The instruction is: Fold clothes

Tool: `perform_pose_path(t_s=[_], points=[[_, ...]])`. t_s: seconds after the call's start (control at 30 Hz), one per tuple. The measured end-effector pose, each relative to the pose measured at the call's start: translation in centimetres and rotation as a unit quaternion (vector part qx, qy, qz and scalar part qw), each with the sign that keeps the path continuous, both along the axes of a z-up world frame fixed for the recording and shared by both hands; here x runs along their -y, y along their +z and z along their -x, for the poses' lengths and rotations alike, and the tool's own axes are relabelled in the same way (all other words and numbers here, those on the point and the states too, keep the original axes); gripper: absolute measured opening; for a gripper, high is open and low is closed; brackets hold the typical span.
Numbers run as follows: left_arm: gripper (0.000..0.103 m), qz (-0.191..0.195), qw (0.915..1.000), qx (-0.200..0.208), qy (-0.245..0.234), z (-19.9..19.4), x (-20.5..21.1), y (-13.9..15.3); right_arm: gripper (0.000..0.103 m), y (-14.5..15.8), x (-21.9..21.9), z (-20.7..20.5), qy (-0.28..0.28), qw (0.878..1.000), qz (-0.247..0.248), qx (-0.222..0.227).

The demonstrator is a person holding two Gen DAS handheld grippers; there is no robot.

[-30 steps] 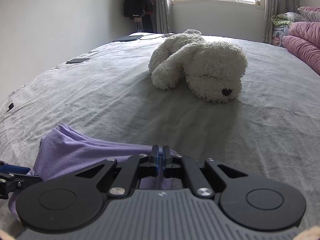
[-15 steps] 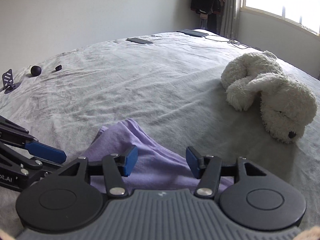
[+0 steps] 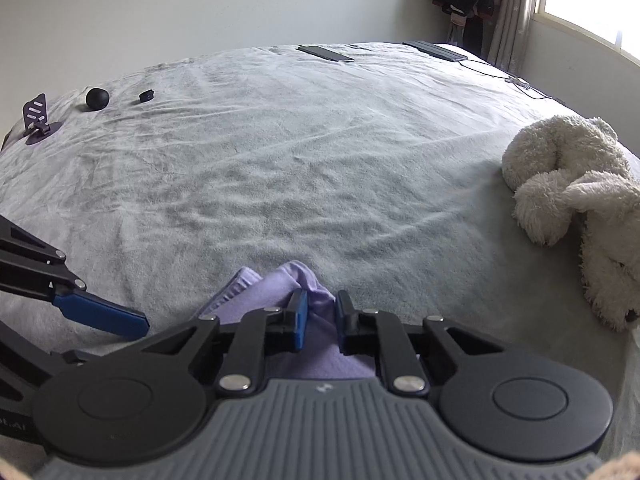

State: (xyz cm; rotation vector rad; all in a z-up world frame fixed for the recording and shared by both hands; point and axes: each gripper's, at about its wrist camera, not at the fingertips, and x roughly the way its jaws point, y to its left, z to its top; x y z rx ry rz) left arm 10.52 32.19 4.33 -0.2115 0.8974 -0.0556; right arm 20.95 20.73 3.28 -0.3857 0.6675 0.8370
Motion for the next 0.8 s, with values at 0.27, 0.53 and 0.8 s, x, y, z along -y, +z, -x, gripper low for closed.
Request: perform_pose_path(t_s=[0.27,0.53,0.8], points=[[0.041,0.020,0.9998,-0.003,-0.004,0.3,-0.8,0.0,0.014,0.1,-0.1,-0.7,-0.047,0.999,0.000,0.024],[0.041,0.022,0.9997,-0.004,-0.006,0.2,-0.8,-0.1,0.016,1.8,0.9,0.2,-0.020,0.997,-0.079,-0.004],[0.041,0.014,0.9998,-0.002,-0.014,0.3,-0.6,-0.1,0.012,-0.7,-1.8,-0.6,-0.052,0.998,-0.024,-0.008]])
